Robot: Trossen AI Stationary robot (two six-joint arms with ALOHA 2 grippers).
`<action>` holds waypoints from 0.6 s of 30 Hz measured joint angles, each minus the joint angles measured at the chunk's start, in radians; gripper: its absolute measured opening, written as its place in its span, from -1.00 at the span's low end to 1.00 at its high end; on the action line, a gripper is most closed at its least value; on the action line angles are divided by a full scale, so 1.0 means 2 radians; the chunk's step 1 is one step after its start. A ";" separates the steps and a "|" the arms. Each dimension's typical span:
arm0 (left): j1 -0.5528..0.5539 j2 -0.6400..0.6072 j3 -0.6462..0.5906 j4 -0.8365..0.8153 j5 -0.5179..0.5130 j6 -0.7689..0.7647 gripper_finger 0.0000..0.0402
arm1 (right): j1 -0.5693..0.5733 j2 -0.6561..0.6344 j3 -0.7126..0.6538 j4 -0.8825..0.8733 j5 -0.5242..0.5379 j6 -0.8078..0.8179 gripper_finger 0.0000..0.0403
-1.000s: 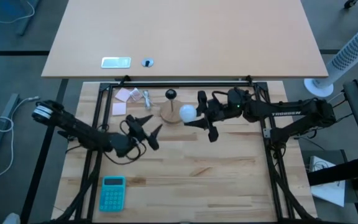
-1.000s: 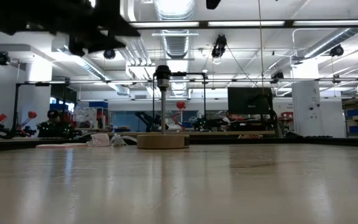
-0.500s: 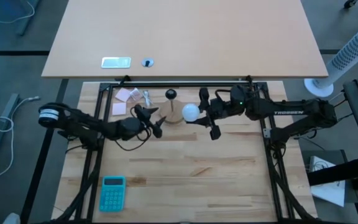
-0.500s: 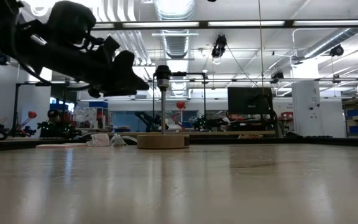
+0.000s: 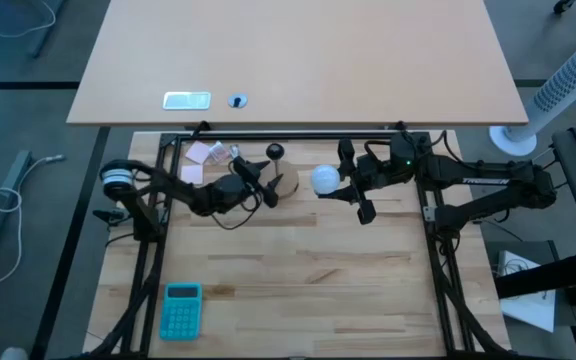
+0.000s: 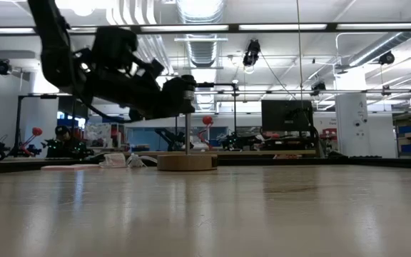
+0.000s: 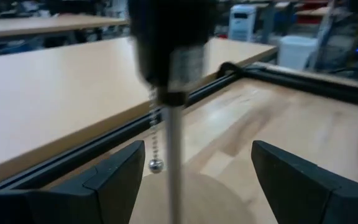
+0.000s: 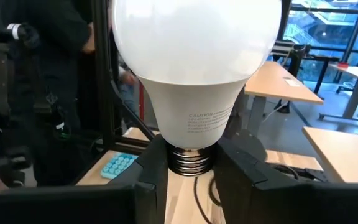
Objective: Screw lightbulb
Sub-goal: Insert the lightbulb into the lamp
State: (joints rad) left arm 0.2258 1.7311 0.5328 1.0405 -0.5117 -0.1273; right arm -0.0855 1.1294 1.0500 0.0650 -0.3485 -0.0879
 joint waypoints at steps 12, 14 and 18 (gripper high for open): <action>0.027 0.108 0.055 0.060 0.033 -0.004 0.26 | 0.011 0.002 0.000 -0.003 0.004 -0.009 -0.56; 0.028 0.119 0.063 0.060 0.030 -0.005 0.12 | 0.012 0.002 0.000 -0.003 0.005 -0.009 -0.56; 0.028 0.126 0.063 0.059 0.026 -0.006 -0.23 | 0.021 0.002 0.000 -0.004 0.005 -0.004 -0.56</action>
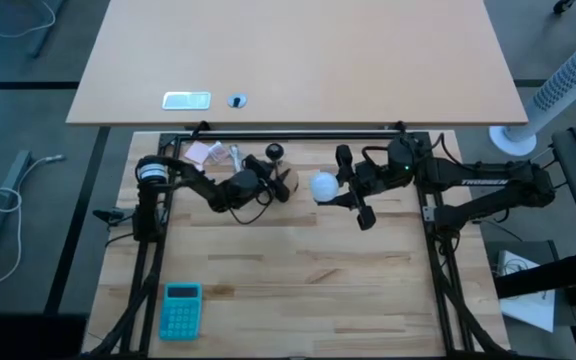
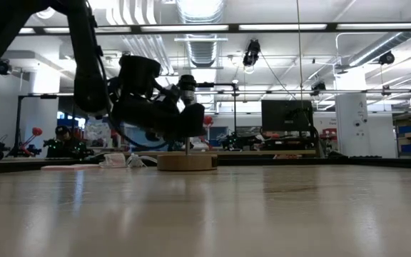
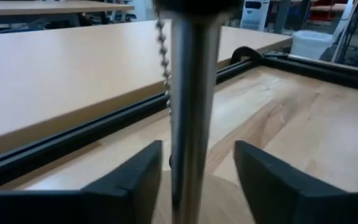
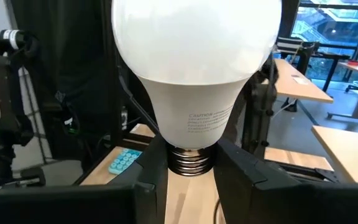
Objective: Screw lightbulb
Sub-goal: Insert the lightbulb into the lamp
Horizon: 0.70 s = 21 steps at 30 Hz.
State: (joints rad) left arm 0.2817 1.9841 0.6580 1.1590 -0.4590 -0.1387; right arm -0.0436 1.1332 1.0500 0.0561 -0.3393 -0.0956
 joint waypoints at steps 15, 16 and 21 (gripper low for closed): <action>-0.002 -0.047 -0.049 -0.004 0.051 0.022 -0.84 | 0.002 0.000 0.000 -0.027 0.004 0.000 -0.56; -0.003 -0.047 -0.049 -0.003 0.055 0.022 -0.84 | 0.003 0.000 0.000 -0.028 0.004 0.002 -0.56; -0.016 -0.049 -0.050 -0.001 0.110 0.013 -0.84 | 0.005 0.000 0.000 -0.033 0.004 0.001 -0.56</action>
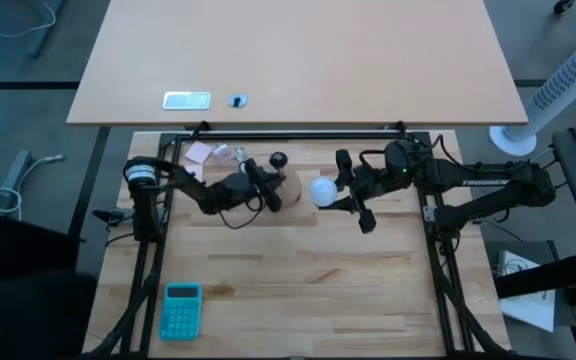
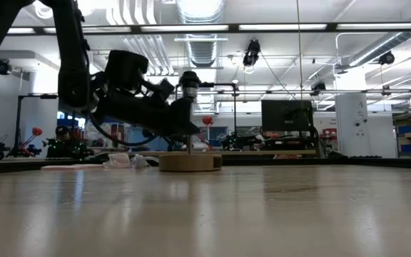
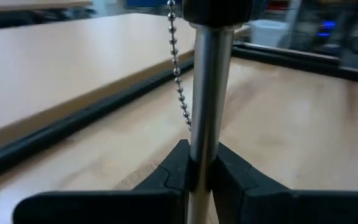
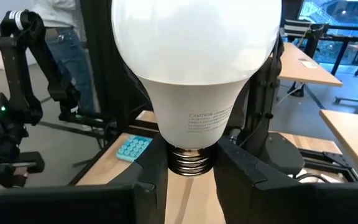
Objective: Screw lightbulb
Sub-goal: Insert the lightbulb into the lamp
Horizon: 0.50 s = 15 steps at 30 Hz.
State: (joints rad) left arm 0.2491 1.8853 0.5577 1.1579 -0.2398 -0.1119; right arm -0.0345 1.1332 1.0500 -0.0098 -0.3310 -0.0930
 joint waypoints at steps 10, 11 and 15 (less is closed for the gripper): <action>-0.106 -0.001 0.025 -0.016 0.009 -0.018 -0.84 | 0.021 0.009 -0.018 0.020 -0.006 -0.011 -0.56; -0.116 -0.001 0.029 -0.018 -0.001 -0.018 -0.84 | 0.022 0.014 -0.024 0.033 -0.007 -0.006 -0.56; -0.144 0.005 0.051 -0.047 -0.032 -0.014 -0.84 | 0.022 0.029 -0.046 0.089 -0.005 0.007 -0.56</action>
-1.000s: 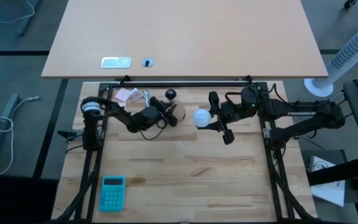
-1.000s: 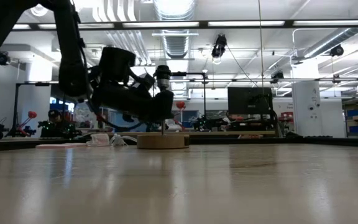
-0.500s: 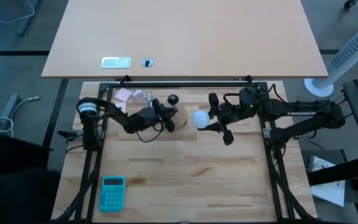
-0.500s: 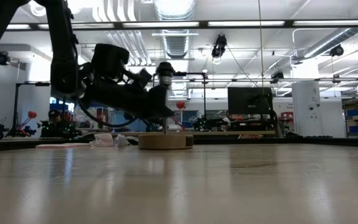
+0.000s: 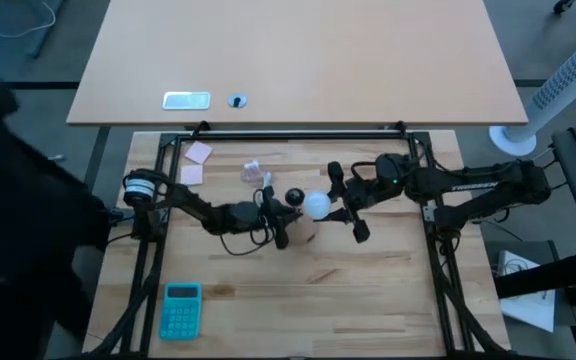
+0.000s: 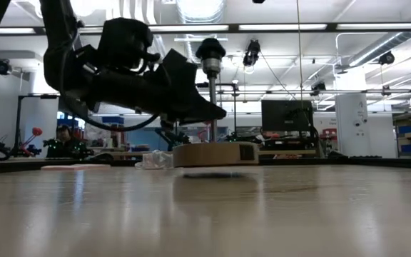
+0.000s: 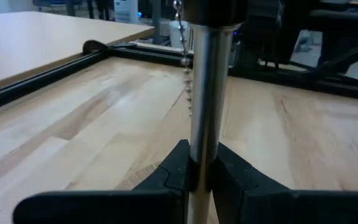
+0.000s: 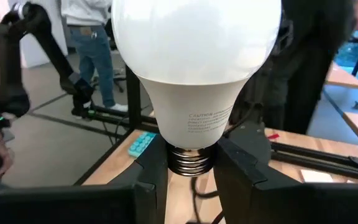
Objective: Screw lightbulb
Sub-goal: Insert the lightbulb into the lamp
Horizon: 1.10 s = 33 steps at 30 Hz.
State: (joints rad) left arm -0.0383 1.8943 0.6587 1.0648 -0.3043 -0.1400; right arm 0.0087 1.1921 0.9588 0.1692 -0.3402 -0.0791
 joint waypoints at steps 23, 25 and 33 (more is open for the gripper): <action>-0.023 -0.008 0.017 -0.092 -0.027 0.013 -0.09 | -0.039 0.066 -0.035 0.040 0.080 0.017 -0.56; -0.023 -0.011 0.017 -0.093 -0.026 0.013 0.01 | -0.041 0.063 -0.046 0.050 0.082 0.019 -0.56; -0.024 -0.028 0.018 -0.092 -0.026 0.013 0.28 | -0.043 0.063 -0.084 0.116 0.095 0.045 -0.56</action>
State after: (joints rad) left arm -0.0864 1.8383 0.6939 0.8805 -0.3569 -0.1132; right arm -0.0780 1.3175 0.7910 0.4014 -0.1505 0.0112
